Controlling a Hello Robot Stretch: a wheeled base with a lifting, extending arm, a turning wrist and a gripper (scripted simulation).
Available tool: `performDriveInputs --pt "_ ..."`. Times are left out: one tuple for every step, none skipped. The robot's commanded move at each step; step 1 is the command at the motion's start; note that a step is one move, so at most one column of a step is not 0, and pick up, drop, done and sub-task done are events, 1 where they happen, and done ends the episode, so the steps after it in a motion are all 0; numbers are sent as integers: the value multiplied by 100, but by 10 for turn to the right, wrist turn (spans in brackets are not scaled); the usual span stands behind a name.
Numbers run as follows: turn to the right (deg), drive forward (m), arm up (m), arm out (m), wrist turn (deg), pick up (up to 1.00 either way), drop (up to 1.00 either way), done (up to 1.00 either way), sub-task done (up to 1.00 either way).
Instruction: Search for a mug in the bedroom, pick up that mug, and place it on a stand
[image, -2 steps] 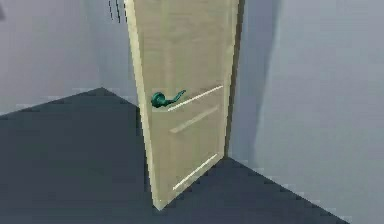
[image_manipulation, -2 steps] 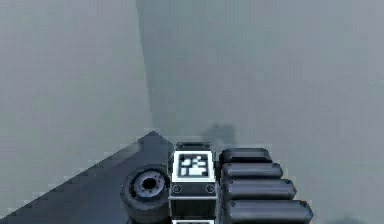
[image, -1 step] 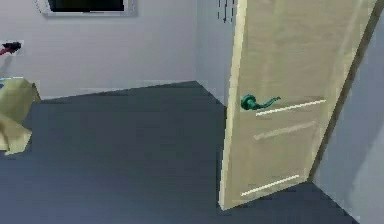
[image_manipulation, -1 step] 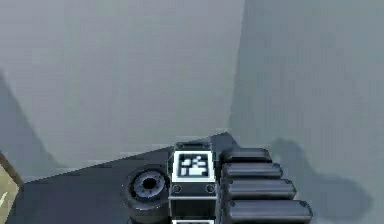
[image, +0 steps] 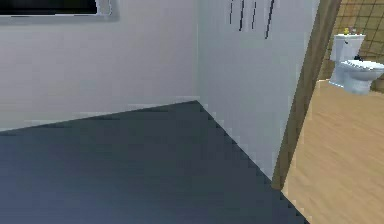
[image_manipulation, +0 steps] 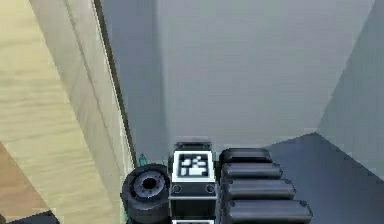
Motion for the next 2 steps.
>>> performDriveInputs --pt "-60 0 0 0 0 0 0 0 0" --pt "0 15 0 0 0 0 0 0 0"
